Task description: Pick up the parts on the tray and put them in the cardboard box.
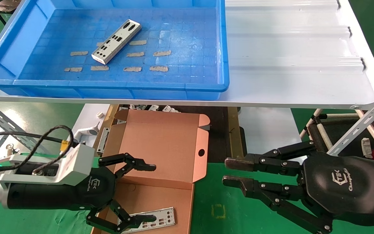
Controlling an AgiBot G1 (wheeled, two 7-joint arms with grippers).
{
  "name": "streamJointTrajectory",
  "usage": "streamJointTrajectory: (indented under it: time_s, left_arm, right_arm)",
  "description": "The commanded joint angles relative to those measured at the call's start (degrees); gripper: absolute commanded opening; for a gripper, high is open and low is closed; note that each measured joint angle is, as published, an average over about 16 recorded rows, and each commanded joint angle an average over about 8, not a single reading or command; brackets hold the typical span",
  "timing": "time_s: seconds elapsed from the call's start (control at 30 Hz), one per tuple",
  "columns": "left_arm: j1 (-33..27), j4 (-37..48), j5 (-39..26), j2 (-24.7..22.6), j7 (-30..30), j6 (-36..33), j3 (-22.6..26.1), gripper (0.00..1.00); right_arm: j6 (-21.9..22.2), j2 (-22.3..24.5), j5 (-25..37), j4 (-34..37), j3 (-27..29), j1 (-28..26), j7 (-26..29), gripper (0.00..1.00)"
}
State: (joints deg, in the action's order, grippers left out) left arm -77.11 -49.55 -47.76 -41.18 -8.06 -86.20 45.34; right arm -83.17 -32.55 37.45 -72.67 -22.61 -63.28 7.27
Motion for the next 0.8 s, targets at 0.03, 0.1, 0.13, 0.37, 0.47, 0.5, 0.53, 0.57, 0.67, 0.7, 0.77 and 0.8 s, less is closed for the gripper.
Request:
streamJointTrajectory:
  time_s: [0.03,0.1,0.13,0.37,0.47,0.5,0.53,0.57,0.67,0.7,0.77,0.8]
  left_arm:
    - [0.7,-1.1,0.3,0.3,0.9,0.0,-1.3,1.00]
    - [1.4,-2.2,0.5,0.6,1.7,0.0,-2.7,1.00]
    - [1.8,-2.7,0.7,0.7,2.1,0.1,-3.3,1.00]
    - [4.2,-6.6,1.6,1.7,5.1,0.1,-8.0,1.00]
    - [5.3,-8.2,2.0,2.1,6.4,0.2,-10.0,1.00]
    - [5.7,-8.7,2.1,2.2,6.8,0.2,-10.7,1.00]
    - [6.0,-9.3,2.3,2.4,7.3,0.2,-11.3,1.00]
    - [6.4,-9.8,2.4,2.5,7.7,0.2,-12.0,1.00]
    - [7.4,-11.5,2.8,2.9,9.0,0.2,-14.0,1.00]
    - [7.8,-12.0,3.0,3.1,9.4,0.3,-14.7,1.00]
    - [8.5,-13.1,3.2,3.4,10.3,0.3,-16.0,1.00]
    - [8.8,-13.6,3.4,3.5,10.7,0.3,-16.7,1.00]
  right_arm:
    - [0.0,0.0,0.0,0.0,0.0,0.0,0.0,1.00]
    - [0.0,0.0,0.0,0.0,0.0,0.0,0.0,1.00]
    - [0.0,0.0,0.0,0.0,0.0,0.0,0.0,1.00]
    - [0.0,0.0,0.0,0.0,0.0,0.0,0.0,1.00]
    - [0.0,0.0,0.0,0.0,0.0,0.0,0.0,1.00]
    - [0.0,0.0,0.0,0.0,0.0,0.0,0.0,1.00]
    - [0.0,0.0,0.0,0.0,0.0,0.0,0.0,1.00]
    - [0.0,0.0,0.0,0.0,0.0,0.0,0.0,1.00]
    - [0.0,0.0,0.0,0.0,0.0,0.0,0.0,1.00]
    - [0.0,0.0,0.0,0.0,0.0,0.0,0.0,1.00]
    - [0.0,0.0,0.0,0.0,0.0,0.0,0.0,1.00]
    - [0.0,0.0,0.0,0.0,0.0,0.0,0.0,1.00]
